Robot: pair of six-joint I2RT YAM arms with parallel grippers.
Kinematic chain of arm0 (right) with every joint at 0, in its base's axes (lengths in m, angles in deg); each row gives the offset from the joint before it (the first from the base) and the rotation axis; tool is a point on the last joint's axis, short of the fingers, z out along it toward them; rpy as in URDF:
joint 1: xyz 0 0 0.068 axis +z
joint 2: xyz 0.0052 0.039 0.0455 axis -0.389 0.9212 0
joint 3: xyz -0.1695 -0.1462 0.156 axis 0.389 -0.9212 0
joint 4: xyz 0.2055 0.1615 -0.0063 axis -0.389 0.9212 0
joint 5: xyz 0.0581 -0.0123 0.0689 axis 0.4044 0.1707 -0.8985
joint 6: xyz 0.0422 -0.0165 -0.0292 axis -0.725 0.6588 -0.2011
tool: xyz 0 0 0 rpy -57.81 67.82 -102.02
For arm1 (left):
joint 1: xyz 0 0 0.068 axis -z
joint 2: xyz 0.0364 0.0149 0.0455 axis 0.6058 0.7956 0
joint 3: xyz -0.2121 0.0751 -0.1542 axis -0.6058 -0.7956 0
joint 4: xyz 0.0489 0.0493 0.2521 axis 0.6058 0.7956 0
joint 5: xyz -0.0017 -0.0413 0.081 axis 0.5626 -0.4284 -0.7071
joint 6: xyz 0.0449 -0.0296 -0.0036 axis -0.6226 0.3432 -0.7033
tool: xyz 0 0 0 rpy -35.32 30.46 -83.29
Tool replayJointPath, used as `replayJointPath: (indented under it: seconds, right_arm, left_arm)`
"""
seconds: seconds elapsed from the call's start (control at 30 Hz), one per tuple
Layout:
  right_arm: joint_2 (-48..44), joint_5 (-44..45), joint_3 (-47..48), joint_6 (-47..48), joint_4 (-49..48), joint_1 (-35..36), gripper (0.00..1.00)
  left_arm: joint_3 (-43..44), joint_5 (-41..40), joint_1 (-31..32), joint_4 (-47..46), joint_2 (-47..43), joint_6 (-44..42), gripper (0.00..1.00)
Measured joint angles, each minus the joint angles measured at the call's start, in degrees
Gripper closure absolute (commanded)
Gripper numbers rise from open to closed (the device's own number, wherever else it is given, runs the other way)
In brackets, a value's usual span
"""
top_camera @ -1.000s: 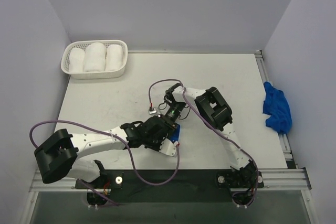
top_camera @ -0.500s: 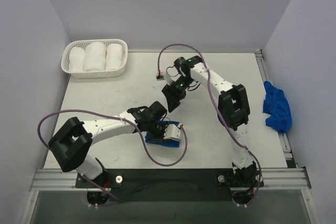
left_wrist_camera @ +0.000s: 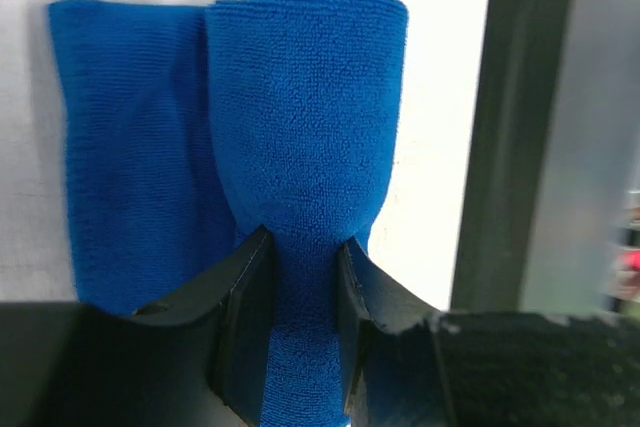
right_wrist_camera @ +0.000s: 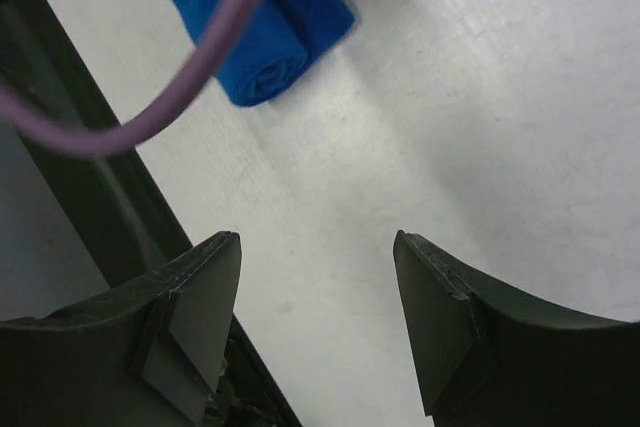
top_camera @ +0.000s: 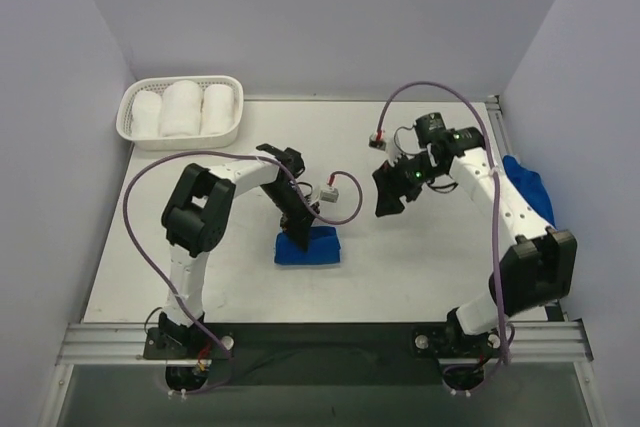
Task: Roll the towels
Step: Roll the towel
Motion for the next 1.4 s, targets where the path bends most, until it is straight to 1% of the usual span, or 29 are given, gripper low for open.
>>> replayJointPath:
  seconds: [0.13, 0.2, 0.3, 0.4, 0.53, 0.67, 0.73, 0.83, 1.0, 1.07, 1.1, 1.17, 1.2, 1.27, 1.3, 1.37, 1.4]
  right_arm:
    - [-7.85, 3.41, -8.26, -0.09, -1.68, 3.28, 0.38]
    - [-11.37, 7.28, -10.82, -0.09, -3.06, 7.41, 0.37]
    - [-14.60, 12.11, -12.92, -0.04, -5.53, 15.34, 0.36]
    - [-14.84, 17.44, -13.79, 0.00, -8.87, 23.47, 0.36]
    - [-10.80, 25.75, -14.38, 1.18, -15.28, 33.68, 0.36]
    - [-2.54, 31.17, -14.36, 3.63, -22.64, 40.74, 0.35]
    - [1.29, 32.81, -14.29, 4.92, -25.64, 42.71, 0.34]
    - [6.25, 33.86, -13.57, 6.67, -28.65, 43.85, 0.34]
    - [10.38, 34.16, -13.03, 9.22, -31.85, 43.78, 0.35]
    - [11.15, 34.12, -13.03, 9.84, -32.48, 43.67, 0.39]
    - [11.54, 34.12, -13.03, 10.16, -32.79, 43.56, 0.43]
    - [12.35, 34.01, -13.09, 10.71, -33.42, 43.12, 0.54]
    - [12.68, 33.77, -13.22, 10.99, -33.83, 42.91, 0.68]
    - [13.03, 32.65, -13.22, 11.06, -34.18, 42.21, 0.78]
    - [13.05, 31.56, -13.20, 10.91, -34.14, 41.79, 0.86]
    - [13.07, 28.85, -12.98, 10.60, -34.12, 40.70, 0.92]
    - [13.14, 27.02, -12.79, 10.40, -34.12, 40.09, 0.97]
  left_arm:
    - [10.78, 5.88, -3.54, 11.87, 11.26, -3.15, 0.69]
    - [14.88, 8.70, -5.01, 16.46, 16.00, -4.81, 0.69]
    - [17.86, 11.78, -6.47, 21.07, 20.17, -6.47, 0.69]
    - [18.38, 12.41, -6.71, 22.51, 20.98, -7.72, 0.68]
    - [18.47, 12.35, -6.64, 22.88, 20.98, -8.66, 0.67]
    - [18.47, 12.31, -6.64, 22.95, 20.98, -8.76, 0.65]
    - [18.47, 12.31, -6.64, 22.97, 21.03, -8.72, 0.64]
    - [18.47, 12.31, -6.64, 23.08, 21.11, -8.70, 0.63]
    - [18.47, 12.31, -6.64, 23.10, 21.14, -8.70, 0.60]
    - [18.47, 12.26, -6.64, 23.10, 21.16, -8.72, 0.59]
    - [18.45, 12.22, -6.67, 23.10, 21.14, -8.72, 0.59]
    - [18.23, 12.11, -6.67, 23.06, 21.14, -8.68, 0.58]
    - [17.97, 12.09, -6.73, 22.99, 21.14, -8.59, 0.54]
    - [17.14, 12.15, -6.99, 22.67, 20.92, -8.44, 0.52]
    - [16.55, 12.24, -7.23, 22.36, 20.63, -8.37, 0.49]
    - [14.56, 12.41, -8.00, 21.16, 19.34, -8.04, 0.47]
    - [13.42, 12.44, -8.55, 20.55, 18.45, -7.91, 0.47]
